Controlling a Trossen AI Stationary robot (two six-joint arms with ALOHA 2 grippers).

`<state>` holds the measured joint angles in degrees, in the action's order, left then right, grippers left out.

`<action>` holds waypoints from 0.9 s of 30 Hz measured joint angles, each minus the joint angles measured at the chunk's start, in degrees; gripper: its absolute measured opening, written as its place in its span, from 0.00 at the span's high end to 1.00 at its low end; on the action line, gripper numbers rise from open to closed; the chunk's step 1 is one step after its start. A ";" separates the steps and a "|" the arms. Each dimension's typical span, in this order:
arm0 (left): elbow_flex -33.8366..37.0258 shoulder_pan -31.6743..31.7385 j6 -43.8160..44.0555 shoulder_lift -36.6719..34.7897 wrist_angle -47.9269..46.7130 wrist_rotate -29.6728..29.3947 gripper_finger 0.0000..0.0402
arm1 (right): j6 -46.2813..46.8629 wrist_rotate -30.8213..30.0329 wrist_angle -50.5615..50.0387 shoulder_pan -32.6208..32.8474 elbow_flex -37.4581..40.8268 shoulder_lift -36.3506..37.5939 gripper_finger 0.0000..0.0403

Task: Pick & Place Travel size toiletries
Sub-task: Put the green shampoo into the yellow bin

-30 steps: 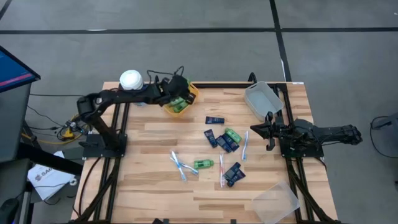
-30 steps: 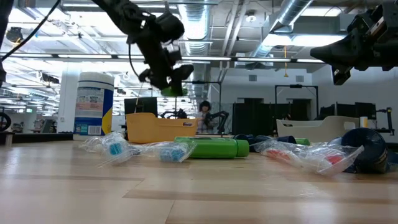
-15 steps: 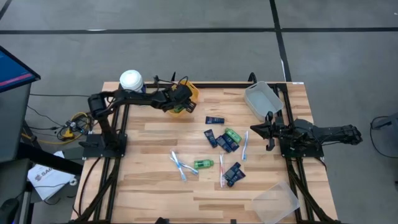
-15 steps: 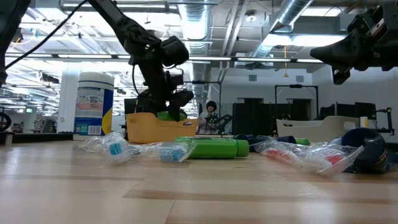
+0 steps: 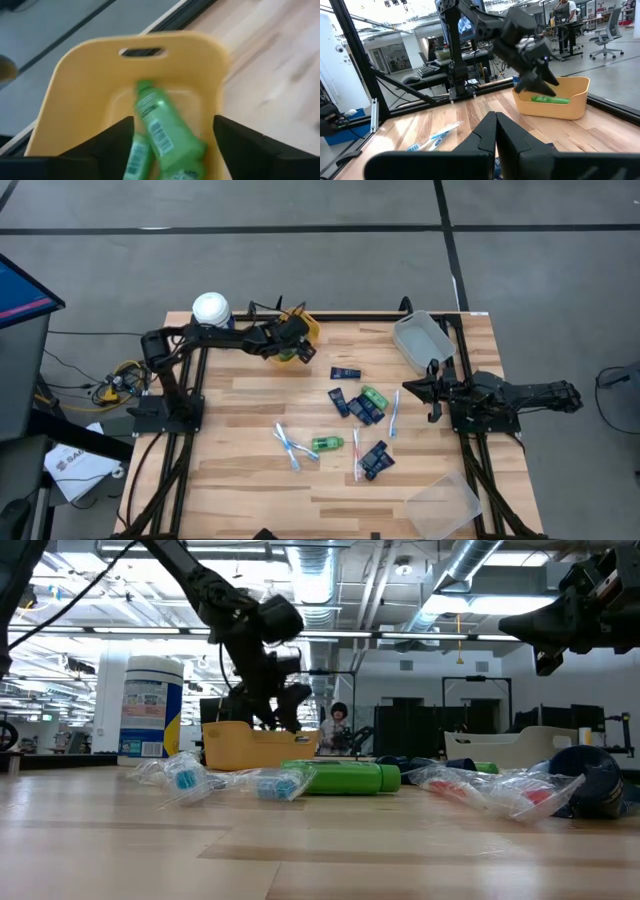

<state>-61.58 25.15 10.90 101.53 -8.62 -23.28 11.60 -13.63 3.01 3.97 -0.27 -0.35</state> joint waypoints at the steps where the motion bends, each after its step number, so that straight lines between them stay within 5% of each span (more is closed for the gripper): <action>1: 0.00 -0.29 -0.02 -1.19 0.03 1.22 0.29 | 0.00 0.00 0.00 0.01 0.00 -0.01 1.00; 8: -0.02 -6.17 -3.59 -12.92 0.63 12.17 0.23 | 0.00 0.01 0.00 0.02 -0.01 0.00 1.00; 14: -0.06 -18.46 -11.33 -17.66 1.07 18.34 0.25 | 0.00 0.00 0.01 0.00 0.00 -0.02 1.00; 27: 0.00 -34.27 -2.27 -3.61 9.05 14.34 0.23 | 0.00 0.02 0.00 0.02 -0.02 -0.02 1.00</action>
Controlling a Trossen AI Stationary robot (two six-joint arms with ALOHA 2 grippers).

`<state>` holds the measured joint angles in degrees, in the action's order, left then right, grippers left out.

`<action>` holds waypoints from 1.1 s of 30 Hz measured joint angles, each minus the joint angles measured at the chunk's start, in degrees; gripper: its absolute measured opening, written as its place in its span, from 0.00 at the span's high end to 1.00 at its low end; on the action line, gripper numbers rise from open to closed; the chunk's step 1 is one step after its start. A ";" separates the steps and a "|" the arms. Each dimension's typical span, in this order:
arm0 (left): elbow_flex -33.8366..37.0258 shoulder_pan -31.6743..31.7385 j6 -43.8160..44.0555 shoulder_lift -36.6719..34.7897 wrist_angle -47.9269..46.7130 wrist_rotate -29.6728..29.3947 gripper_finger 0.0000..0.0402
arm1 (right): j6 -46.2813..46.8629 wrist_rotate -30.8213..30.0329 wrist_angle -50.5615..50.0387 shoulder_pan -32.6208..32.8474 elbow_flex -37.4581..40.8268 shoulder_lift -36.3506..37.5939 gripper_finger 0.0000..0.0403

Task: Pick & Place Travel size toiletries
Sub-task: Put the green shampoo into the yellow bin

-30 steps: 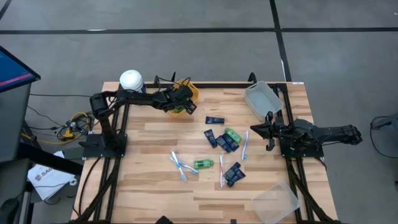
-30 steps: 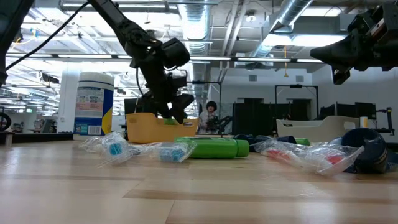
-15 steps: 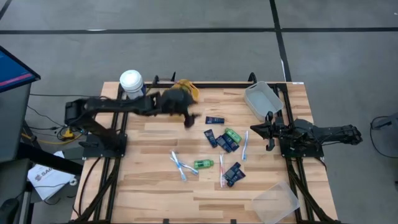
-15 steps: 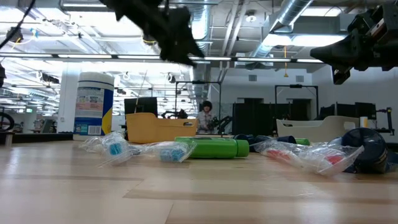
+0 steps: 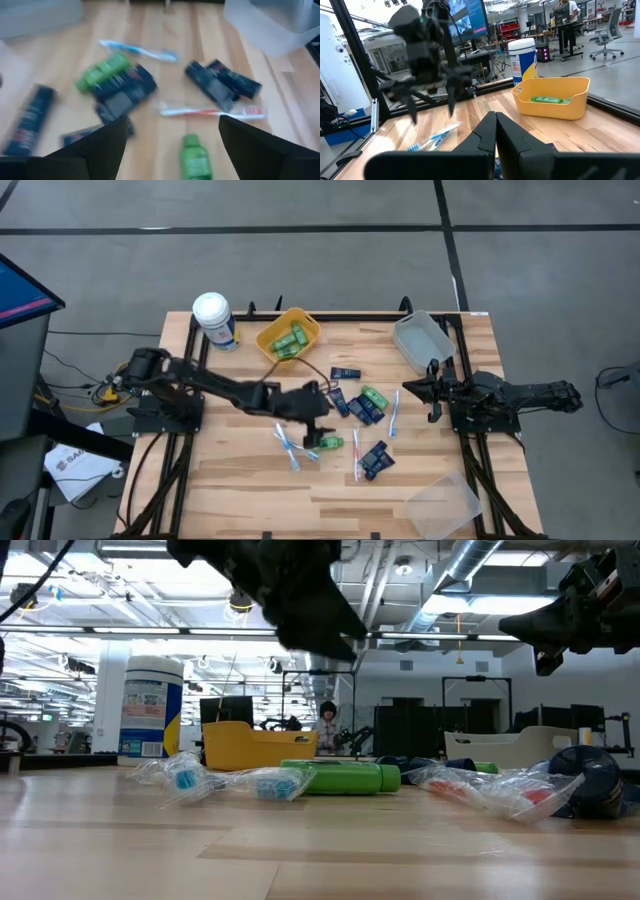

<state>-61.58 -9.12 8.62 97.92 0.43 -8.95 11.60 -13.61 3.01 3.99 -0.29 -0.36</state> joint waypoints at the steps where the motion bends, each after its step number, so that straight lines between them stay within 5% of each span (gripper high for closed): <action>1: -0.02 -0.70 1.22 1.22 1.79 0.12 0.23 | 0.00 0.00 -0.02 0.00 0.02 0.00 1.00; 16: 0.00 -6.36 8.12 14.89 4.65 -1.18 0.25 | 0.00 -0.02 0.00 -0.04 0.01 0.00 1.00; 25: -0.06 -6.29 12.74 17.12 4.89 -3.14 0.26 | 0.00 0.00 0.00 -0.02 0.02 0.00 1.00; 33: 0.51 -6.06 12.66 16.79 4.00 -3.41 0.43 | 0.02 0.00 0.00 -0.02 0.02 0.00 1.00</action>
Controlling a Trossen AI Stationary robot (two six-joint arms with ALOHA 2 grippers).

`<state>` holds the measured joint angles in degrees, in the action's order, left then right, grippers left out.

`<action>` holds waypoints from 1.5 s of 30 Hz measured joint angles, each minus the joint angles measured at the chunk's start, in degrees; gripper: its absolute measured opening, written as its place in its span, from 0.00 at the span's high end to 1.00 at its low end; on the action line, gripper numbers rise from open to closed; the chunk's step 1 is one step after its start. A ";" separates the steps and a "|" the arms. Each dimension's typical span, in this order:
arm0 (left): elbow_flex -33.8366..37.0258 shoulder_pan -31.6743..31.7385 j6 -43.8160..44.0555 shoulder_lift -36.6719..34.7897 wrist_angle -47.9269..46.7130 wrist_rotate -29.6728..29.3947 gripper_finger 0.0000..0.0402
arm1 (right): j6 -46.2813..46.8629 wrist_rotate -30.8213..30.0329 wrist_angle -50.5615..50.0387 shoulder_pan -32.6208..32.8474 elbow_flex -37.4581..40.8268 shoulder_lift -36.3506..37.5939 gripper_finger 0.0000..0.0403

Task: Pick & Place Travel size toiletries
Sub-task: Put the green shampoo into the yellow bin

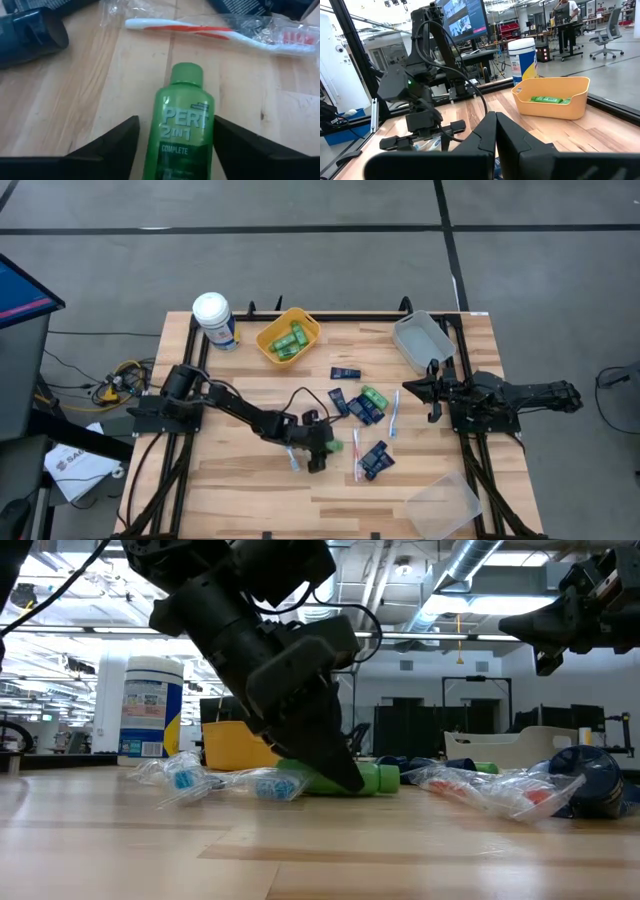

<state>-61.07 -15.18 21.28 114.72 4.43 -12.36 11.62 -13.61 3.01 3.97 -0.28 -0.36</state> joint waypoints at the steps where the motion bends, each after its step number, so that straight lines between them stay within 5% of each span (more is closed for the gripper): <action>1: 0.04 0.00 0.00 0.00 -0.03 -0.07 0.46 | 0.00 0.00 0.00 0.02 0.00 0.00 1.00; 8: 0.23 0.52 -0.83 -1.15 -1.64 0.19 0.59 | 0.00 -0.01 0.00 0.01 0.00 0.00 1.00; 17: 0.32 5.65 -7.35 -8.90 -6.44 -4.16 0.56 | 0.00 -0.02 0.31 0.02 -0.01 0.00 1.00; 28: 0.23 23.25 -18.36 -23.83 -11.51 -14.79 0.56 | 0.00 -0.02 0.45 0.02 0.00 0.00 1.00; 37: 0.23 38.18 -18.50 -26.94 -13.18 -8.77 0.56 | 0.00 -0.01 0.44 0.02 -0.01 0.00 1.00; 45: 0.21 40.41 -18.51 -21.72 -13.11 -7.64 0.56 | 0.00 -0.01 0.44 0.01 0.00 0.02 1.00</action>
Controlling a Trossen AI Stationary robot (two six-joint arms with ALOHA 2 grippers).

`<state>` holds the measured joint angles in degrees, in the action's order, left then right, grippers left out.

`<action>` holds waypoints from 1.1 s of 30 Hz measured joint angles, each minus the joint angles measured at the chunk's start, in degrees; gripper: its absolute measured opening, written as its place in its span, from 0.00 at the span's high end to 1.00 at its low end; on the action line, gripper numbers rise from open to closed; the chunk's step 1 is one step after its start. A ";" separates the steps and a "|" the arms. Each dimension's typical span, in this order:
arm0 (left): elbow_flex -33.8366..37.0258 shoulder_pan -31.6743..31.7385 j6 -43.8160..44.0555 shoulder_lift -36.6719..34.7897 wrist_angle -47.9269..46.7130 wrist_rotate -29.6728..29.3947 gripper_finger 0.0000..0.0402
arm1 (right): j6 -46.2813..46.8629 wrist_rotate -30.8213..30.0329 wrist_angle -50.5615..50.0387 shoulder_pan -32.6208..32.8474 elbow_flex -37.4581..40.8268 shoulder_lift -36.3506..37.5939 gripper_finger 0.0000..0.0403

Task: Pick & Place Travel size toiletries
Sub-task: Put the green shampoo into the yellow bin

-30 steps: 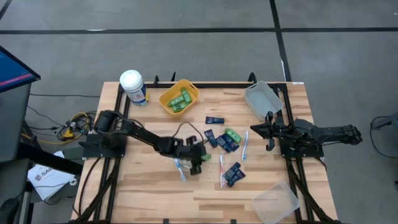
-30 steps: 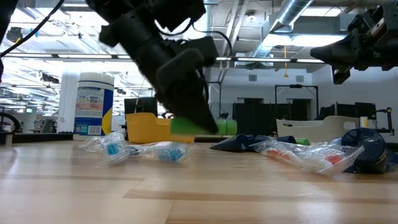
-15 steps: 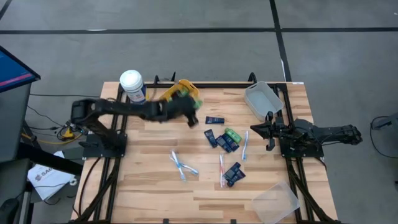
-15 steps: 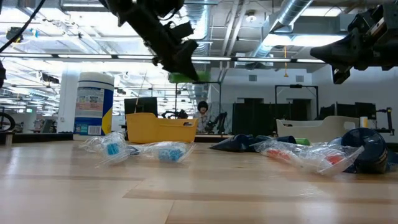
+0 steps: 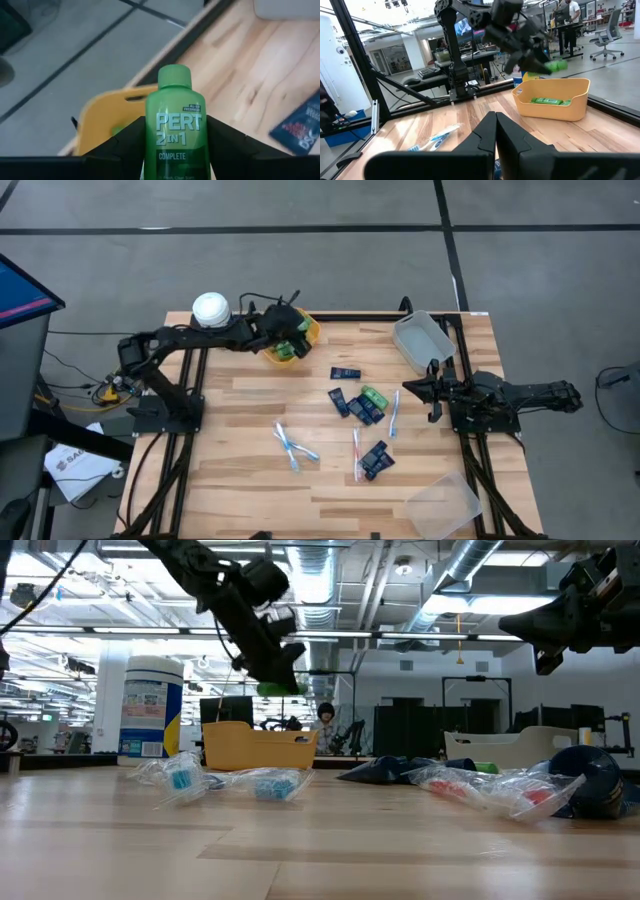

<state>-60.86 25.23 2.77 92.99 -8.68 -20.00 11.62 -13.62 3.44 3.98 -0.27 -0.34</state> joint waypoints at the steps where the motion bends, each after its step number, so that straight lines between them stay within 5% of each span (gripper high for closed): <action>1: 0.00 0.00 0.02 0.94 -0.18 0.35 0.56 | 0.00 0.00 0.00 -0.01 -0.01 -0.02 1.00; 21: 0.02 1.56 0.04 10.99 2.92 0.59 0.55 | 0.00 0.00 -0.02 0.00 0.00 -0.01 1.00; 33: 0.02 1.43 0.06 9.95 4.66 3.80 0.26 | 0.00 0.01 -0.02 -0.01 -0.02 -0.02 1.00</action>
<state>-60.84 26.67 2.83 102.95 -4.02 -16.20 11.62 -13.61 3.42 3.97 -0.29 -0.36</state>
